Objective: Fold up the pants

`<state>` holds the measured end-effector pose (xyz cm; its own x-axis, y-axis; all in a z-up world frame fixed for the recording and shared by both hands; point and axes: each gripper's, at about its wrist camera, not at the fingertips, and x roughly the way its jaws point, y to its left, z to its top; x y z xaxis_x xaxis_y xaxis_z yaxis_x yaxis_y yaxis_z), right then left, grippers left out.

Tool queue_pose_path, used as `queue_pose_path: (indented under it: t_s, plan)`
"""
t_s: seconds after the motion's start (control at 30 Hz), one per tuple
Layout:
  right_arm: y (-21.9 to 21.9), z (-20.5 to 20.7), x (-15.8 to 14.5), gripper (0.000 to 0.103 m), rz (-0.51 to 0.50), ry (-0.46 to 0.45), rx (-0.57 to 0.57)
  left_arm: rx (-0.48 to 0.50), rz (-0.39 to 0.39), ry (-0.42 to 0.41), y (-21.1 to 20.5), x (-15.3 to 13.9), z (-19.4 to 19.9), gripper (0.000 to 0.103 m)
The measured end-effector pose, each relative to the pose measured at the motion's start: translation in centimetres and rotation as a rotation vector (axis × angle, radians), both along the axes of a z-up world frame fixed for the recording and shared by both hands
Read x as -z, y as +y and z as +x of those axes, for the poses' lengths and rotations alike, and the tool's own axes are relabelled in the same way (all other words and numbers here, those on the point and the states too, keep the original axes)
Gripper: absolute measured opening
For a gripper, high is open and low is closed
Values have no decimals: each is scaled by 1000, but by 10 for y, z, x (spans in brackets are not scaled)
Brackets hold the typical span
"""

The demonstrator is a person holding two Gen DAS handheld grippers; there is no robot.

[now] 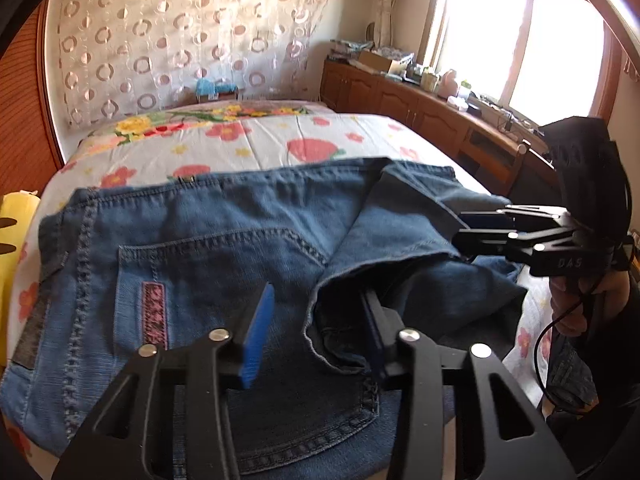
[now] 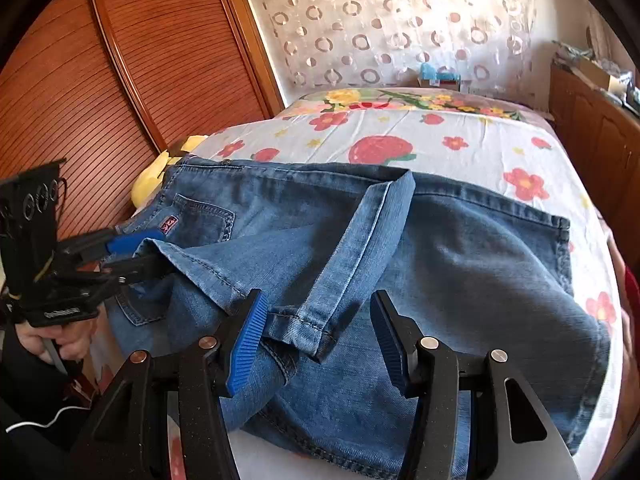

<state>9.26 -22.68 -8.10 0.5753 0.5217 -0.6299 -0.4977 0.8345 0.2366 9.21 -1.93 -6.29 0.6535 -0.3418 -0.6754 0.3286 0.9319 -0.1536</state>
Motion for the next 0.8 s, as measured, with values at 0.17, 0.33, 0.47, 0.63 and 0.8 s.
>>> queue_pose_path:
  t_s: [0.17, 0.33, 0.47, 0.63, 0.8]
  plan:
    - [1, 18, 12, 33, 56, 86, -32, 12, 24, 11, -4, 5, 1, 12]
    - [5, 19, 8, 18, 51, 50, -57, 10, 10, -33, -1, -14, -13, 7]
    - [5, 15, -15, 18, 72, -24, -63, -13, -20, -83, 14, -36, -24, 7]
    - [24, 16, -63, 18, 92, -145, -100, -42, -16, -149, 37, -65, -41, 6]
    - [57, 20, -102, 18, 89, -246, -162, -91, -15, -191, 67, -81, -53, 6]
